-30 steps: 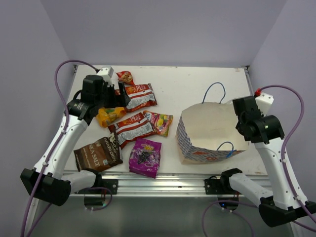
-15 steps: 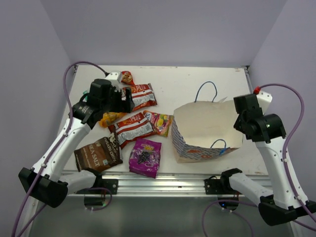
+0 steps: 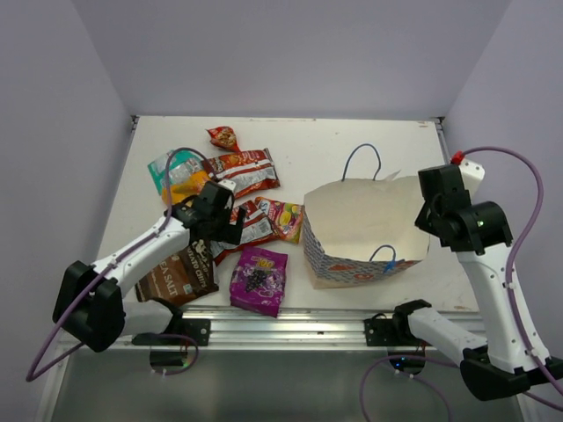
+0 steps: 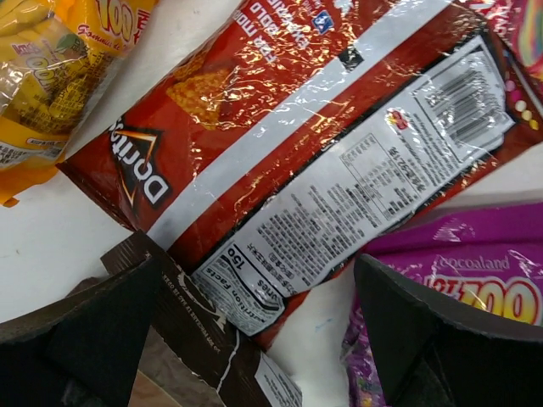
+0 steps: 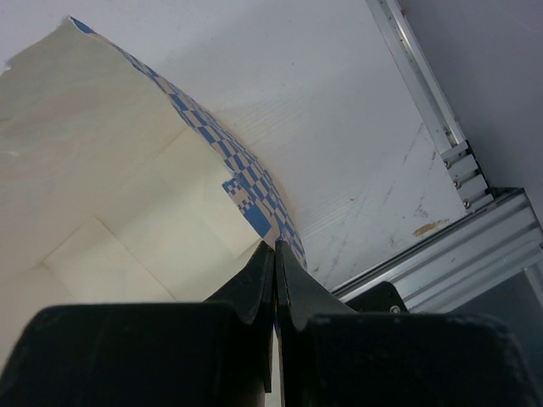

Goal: Place the snacks into the paper bag

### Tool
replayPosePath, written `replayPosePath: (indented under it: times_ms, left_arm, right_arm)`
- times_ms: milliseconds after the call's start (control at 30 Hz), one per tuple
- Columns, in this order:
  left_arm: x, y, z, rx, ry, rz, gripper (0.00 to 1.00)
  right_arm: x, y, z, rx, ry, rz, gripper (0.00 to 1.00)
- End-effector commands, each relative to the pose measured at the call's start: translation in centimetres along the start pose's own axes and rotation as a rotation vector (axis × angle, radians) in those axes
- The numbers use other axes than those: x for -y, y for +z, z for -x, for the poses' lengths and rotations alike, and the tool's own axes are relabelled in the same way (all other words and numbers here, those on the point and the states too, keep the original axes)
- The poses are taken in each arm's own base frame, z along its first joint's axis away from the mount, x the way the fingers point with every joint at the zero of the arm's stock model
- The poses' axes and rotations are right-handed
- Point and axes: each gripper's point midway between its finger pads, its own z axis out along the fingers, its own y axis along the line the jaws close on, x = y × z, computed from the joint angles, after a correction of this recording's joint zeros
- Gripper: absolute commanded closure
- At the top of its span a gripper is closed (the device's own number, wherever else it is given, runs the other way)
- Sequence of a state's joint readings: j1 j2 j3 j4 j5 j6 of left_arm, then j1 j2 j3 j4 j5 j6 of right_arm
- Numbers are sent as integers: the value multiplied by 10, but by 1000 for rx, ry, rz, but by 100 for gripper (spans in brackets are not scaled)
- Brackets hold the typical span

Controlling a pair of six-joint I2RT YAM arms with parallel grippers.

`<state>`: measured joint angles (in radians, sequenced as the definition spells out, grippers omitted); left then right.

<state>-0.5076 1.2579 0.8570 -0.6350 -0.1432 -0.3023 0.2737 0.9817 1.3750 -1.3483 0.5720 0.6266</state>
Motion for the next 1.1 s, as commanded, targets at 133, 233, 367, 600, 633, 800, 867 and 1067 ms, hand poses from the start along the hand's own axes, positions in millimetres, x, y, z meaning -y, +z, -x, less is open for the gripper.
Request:
replayPosePath:
  times_ms: [133,233,367,600,633,800,867,1067]
  left_arm:
    - [-5,33,12,57,27,65,0]
    - [-4,50,10,18,47,78,0]
    - [-7,68,0,-47,61,111,9]
    - [-19,55,14,-20,69,178,100]
    - [-18,51,19,-8,65,179,100]
    - [10,-37,112,226,-32,45,100]
    - [32,-116,188,451,-95,-77,100]
    - [123,-267,271,694,-98,-569,100]
  right_arm:
    - [34,-24,-22,-120,-107,-72,100]
    - [34,-27,-18,-112,-105,-66,100]
    - [34,-29,-14,-94,-98,-59,100]
    - [34,-29,-19,-107,-98,-52,100]
    - [34,-28,-20,-108,-99,-54,100]
    - [35,-31,-21,-103,-98,-41,100]
    - [35,-30,-23,-111,-97,-37,100]
    - [35,-30,-24,-115,-103,-36,100]
